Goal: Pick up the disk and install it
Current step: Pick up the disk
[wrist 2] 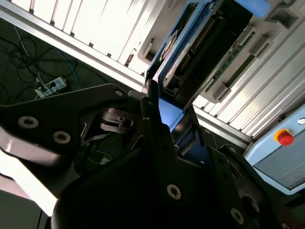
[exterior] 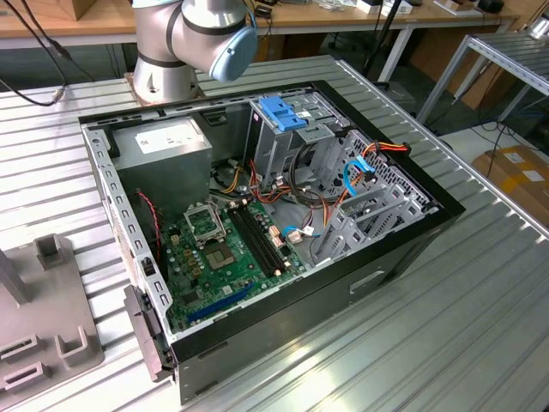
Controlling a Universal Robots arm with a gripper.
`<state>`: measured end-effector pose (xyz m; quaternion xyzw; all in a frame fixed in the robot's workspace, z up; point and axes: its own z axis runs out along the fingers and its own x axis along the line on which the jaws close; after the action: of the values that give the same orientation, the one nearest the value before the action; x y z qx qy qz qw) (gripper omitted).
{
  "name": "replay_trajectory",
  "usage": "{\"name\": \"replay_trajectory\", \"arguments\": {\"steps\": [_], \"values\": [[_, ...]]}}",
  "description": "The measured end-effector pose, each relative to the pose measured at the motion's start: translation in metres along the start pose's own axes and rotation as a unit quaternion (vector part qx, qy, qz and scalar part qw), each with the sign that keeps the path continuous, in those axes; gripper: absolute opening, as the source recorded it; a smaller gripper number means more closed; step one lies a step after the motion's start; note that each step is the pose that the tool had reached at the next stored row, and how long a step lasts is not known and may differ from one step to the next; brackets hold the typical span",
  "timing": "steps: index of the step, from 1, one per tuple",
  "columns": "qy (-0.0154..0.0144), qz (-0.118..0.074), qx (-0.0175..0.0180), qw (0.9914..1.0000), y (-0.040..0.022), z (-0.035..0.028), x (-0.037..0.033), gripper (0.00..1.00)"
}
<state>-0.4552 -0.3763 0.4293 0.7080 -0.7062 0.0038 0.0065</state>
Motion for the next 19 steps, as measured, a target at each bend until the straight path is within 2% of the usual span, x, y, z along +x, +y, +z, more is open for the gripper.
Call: {"name": "replay_trajectory", "arguments": {"steps": [2,5,19], "values": [[0.0,0.0,0.0,1.0,0.0001,-0.0044,0.0001,0.36],[-0.0001,0.0,0.0,1.0,0.0001,-0.0072,0.0001,0.36],[0.0001,0.0,-0.0002,1.0,0.0001,-0.0104,0.0002,0.36]]}}
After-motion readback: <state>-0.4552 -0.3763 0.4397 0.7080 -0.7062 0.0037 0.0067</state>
